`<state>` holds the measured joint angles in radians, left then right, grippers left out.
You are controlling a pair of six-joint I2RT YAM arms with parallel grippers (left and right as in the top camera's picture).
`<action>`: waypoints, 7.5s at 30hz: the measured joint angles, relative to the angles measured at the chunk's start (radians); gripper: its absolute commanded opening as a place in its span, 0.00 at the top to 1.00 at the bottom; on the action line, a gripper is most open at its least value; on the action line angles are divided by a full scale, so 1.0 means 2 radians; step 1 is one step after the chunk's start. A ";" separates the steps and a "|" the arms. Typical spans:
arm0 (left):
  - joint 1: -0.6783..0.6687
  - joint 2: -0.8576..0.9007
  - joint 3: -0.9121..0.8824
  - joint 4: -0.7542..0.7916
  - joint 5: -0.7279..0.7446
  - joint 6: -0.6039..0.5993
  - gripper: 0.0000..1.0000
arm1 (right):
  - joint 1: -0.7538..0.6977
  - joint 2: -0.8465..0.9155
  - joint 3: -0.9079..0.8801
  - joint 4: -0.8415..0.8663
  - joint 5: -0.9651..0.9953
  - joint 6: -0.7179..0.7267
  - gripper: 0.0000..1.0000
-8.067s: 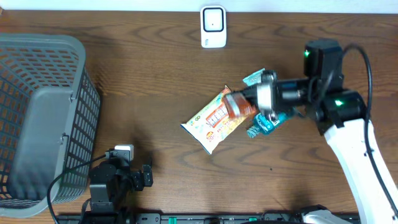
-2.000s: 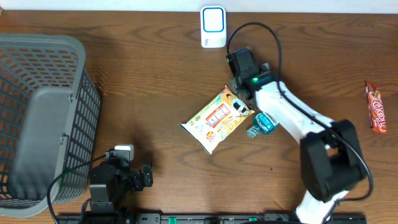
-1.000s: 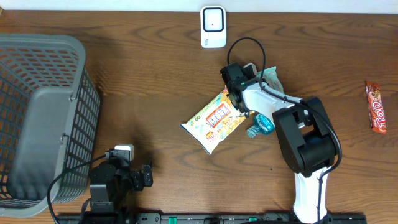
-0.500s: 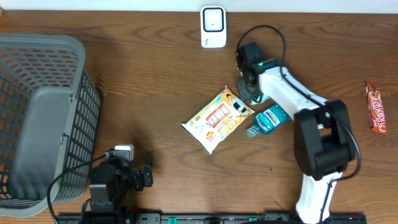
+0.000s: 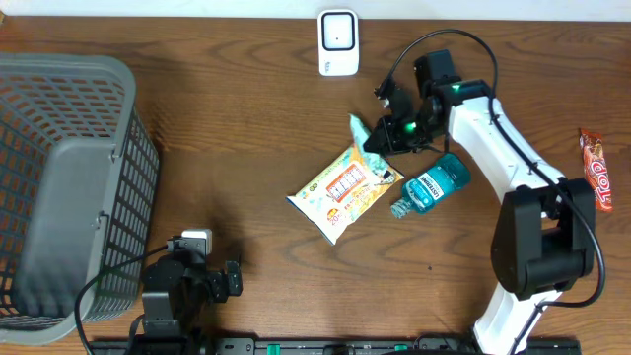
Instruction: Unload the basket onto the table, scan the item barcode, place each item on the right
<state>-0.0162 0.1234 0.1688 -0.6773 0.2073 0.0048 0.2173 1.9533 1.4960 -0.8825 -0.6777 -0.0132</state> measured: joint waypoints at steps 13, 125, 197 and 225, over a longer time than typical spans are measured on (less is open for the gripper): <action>0.000 0.000 0.000 0.000 0.000 0.000 0.02 | -0.008 0.000 0.000 -0.105 -0.350 -0.023 0.98; 0.000 0.000 0.000 0.000 0.000 0.000 0.02 | 0.232 -0.469 -0.217 -0.044 0.363 0.083 0.12; 0.000 0.000 0.000 0.000 0.000 0.000 0.02 | 0.132 -0.235 -0.212 -0.010 0.145 0.021 0.80; 0.000 0.000 0.000 0.000 0.000 0.000 0.02 | 0.342 -0.167 -0.304 0.040 0.471 0.142 0.26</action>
<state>-0.0162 0.1234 0.1688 -0.6773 0.2073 0.0048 0.9009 1.6203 0.8879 -0.8024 0.2634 0.2710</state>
